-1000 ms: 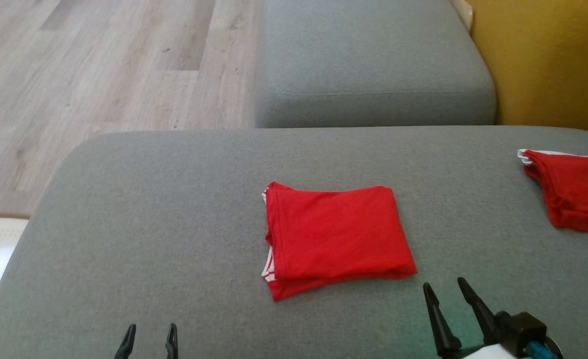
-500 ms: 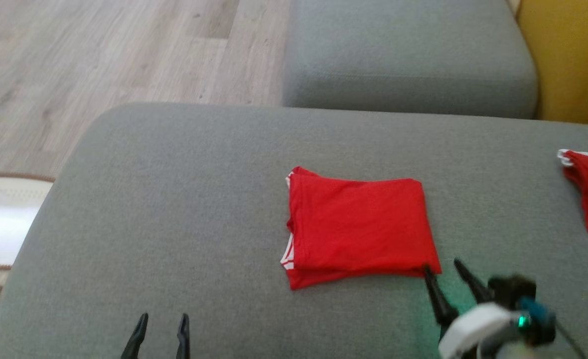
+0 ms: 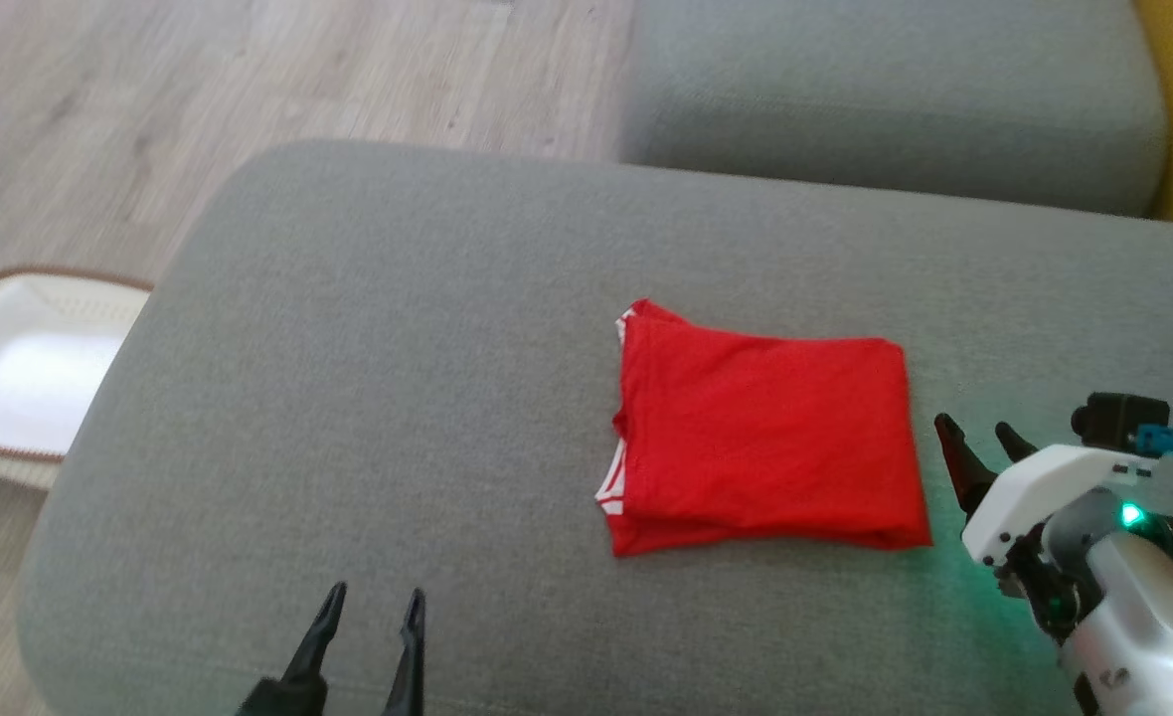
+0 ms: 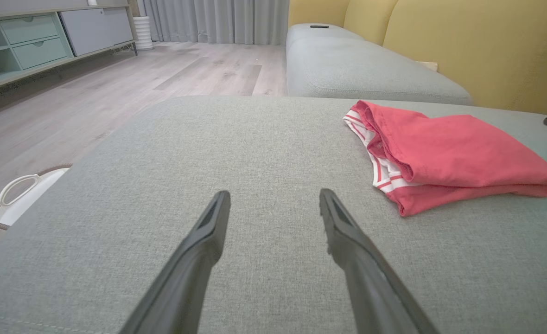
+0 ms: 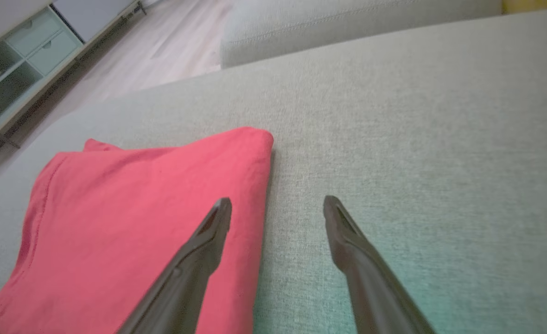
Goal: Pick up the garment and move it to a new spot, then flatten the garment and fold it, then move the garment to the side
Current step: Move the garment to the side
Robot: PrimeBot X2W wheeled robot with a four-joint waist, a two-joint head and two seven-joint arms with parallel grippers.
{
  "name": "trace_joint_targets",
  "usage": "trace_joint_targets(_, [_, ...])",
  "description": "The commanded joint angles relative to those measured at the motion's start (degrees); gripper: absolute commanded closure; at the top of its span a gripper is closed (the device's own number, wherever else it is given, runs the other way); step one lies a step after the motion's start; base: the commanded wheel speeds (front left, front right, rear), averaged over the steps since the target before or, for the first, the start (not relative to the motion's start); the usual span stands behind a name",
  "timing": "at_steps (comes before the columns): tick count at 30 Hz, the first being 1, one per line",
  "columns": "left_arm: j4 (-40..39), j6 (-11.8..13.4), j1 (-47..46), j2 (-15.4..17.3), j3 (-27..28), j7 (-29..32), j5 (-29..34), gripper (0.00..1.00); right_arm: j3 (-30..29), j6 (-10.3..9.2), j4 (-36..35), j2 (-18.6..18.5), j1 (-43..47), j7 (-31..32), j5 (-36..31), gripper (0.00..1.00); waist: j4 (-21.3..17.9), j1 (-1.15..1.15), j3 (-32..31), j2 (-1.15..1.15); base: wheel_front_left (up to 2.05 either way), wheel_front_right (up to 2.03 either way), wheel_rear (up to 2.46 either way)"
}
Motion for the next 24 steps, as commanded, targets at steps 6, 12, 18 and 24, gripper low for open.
trace_joint_targets(6, [-1.5, 0.3, -5.5, -0.6, -0.7, -0.5, -1.0, 0.00, 3.3, -0.05, 4.1, -2.2, -5.9, 4.6, 4.8, 0.00, 2.8, 0.00, 3.1, 0.00, 0.00, 0.00, 0.00])
trace_joint_targets(12, [-1.5, 1.1, -6.3, -0.6, -2.1, -0.5, -1.5, 0.00, 6.4, -0.05, 7.0, -1.2, -6.9, 7.9, 7.9, 0.29, 3.5, 0.00, 4.3, 0.00, 0.00, 0.00, 0.00])
trace_joint_targets(18, [-1.4, 1.5, -6.9, -0.6, -2.8, -0.5, -1.6, 0.00, 8.9, -0.05, 8.0, -1.6, -7.1, 8.9, 10.2, 1.00, 3.0, 0.00, 4.6, 0.00, 0.00, 0.00, 0.00])
trace_joint_targets(24, [-2.5, 1.4, -8.6, -0.6, -3.7, -0.5, -1.7, 0.00, 10.2, -0.05, 8.2, -4.9, -11.0, 5.5, 9.7, 1.00, 0.9, 0.00, 6.8, 0.00, 0.00, 0.00, 0.00])
